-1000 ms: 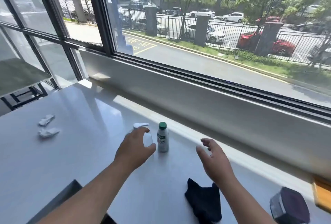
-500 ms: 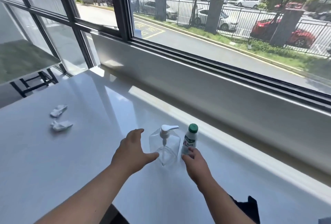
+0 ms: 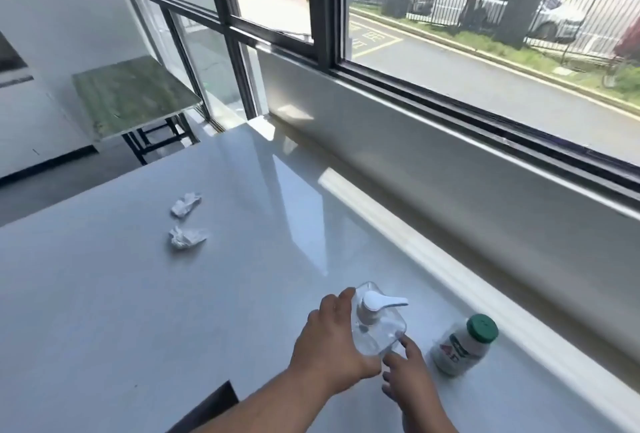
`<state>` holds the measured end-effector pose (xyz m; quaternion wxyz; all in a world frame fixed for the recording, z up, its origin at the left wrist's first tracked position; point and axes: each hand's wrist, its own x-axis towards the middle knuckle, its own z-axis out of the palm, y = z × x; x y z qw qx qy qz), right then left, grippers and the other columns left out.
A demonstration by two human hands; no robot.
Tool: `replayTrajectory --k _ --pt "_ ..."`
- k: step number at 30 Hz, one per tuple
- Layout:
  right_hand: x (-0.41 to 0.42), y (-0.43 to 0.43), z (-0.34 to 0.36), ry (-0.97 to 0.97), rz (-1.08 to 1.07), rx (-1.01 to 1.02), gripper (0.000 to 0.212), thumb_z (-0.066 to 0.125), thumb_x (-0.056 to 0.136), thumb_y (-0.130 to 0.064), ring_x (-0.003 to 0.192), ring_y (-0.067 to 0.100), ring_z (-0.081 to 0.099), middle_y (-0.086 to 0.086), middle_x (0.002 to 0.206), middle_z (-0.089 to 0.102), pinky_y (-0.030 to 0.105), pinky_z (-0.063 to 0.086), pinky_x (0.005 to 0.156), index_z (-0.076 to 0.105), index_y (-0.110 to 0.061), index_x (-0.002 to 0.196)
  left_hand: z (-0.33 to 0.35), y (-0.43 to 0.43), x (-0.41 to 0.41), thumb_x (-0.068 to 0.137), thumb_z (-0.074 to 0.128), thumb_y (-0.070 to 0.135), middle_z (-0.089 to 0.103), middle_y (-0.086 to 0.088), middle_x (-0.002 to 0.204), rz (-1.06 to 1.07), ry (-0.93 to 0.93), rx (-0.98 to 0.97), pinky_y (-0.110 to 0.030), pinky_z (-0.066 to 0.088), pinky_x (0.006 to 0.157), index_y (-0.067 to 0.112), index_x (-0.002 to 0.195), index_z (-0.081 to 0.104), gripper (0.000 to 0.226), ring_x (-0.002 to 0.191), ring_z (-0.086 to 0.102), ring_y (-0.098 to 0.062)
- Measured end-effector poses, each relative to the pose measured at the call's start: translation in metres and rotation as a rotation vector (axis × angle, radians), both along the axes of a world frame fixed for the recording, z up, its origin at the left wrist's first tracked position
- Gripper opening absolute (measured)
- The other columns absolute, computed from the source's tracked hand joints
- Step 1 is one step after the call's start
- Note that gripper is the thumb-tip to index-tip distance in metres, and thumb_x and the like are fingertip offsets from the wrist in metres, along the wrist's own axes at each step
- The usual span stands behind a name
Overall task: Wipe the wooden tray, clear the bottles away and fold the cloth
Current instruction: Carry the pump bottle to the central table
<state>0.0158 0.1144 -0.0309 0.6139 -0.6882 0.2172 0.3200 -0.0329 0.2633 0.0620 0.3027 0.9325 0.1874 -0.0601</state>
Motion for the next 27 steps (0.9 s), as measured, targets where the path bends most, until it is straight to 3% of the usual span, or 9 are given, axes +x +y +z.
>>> replayTrajectory --k 3,6,8,11,18,24,27 --pt "0.004 0.049 0.027 0.002 0.059 0.079 0.051 0.055 0.094 -0.008 0.061 0.026 0.042 0.011 0.087 0.059 0.030 0.040 0.058 0.053 -0.034 0.138 0.031 0.054 -0.015 0.057 0.068 0.076 0.038 0.019 0.145 0.066 -0.053 0.018 -0.033 0.046 0.099 0.051 0.152 0.015 0.112 0.128 0.044 -0.012" --pt "-0.012 0.111 0.077 -0.015 0.134 0.192 0.050 0.056 0.096 -0.016 0.087 0.035 0.066 0.005 0.111 0.064 0.040 0.058 0.077 0.050 -0.038 0.140 0.075 0.114 -0.038 0.055 0.071 0.076 0.041 0.019 0.148 0.144 -0.154 0.064 -0.033 0.047 0.100 0.054 0.151 0.018 0.112 0.130 0.046 -0.010" --pt "-0.031 0.153 0.114 -0.062 0.210 0.266 0.050 0.056 0.097 -0.017 0.103 0.039 0.070 0.003 0.120 0.064 0.043 0.059 0.089 0.047 -0.040 0.141 0.106 0.153 -0.064 0.055 0.073 0.076 0.042 0.019 0.151 0.201 -0.232 0.109 -0.033 0.048 0.101 0.053 0.152 0.021 0.112 0.132 0.047 -0.009" --pt "-0.072 0.215 0.161 -0.140 0.327 0.366 0.052 0.056 0.100 -0.017 0.107 0.038 0.070 0.003 0.133 0.061 0.044 0.059 0.094 0.045 -0.040 0.145 0.148 0.208 -0.121 0.055 0.073 0.078 0.041 0.015 0.155 0.285 -0.325 0.176 -0.034 0.047 0.100 0.051 0.152 0.020 0.113 0.136 0.046 -0.014" --pt "-0.224 0.353 0.227 -0.254 0.599 0.510 0.050 0.060 0.098 -0.022 0.107 0.035 0.074 -0.005 0.133 0.065 0.046 0.062 0.092 0.052 -0.045 0.142 0.211 0.319 -0.323 0.056 0.071 0.082 0.041 0.012 0.155 0.523 -0.462 0.305 -0.026 0.036 0.093 0.052 0.148 0.014 0.112 0.134 0.049 -0.016" --pt "-0.392 0.449 0.241 -0.234 0.861 0.538 0.067 0.059 0.084 -0.030 0.108 0.035 0.072 -0.006 0.126 0.066 0.046 0.062 0.090 0.047 -0.043 0.148 0.216 0.383 -0.514 0.057 0.072 0.082 0.042 0.010 0.156 0.757 -0.456 0.362 -0.027 0.039 0.093 0.049 0.150 0.018 0.113 0.134 0.050 -0.015" --pt "-0.464 0.481 0.233 -0.179 0.973 0.527 0.067 0.059 0.085 -0.028 0.108 0.036 0.072 -0.004 0.128 0.064 0.047 0.061 0.092 0.045 -0.040 0.150 0.206 0.402 -0.592 0.056 0.073 0.081 0.045 0.012 0.153 0.847 -0.416 0.363 -0.028 0.044 0.090 0.051 0.149 0.021 0.111 0.128 0.054 -0.014"
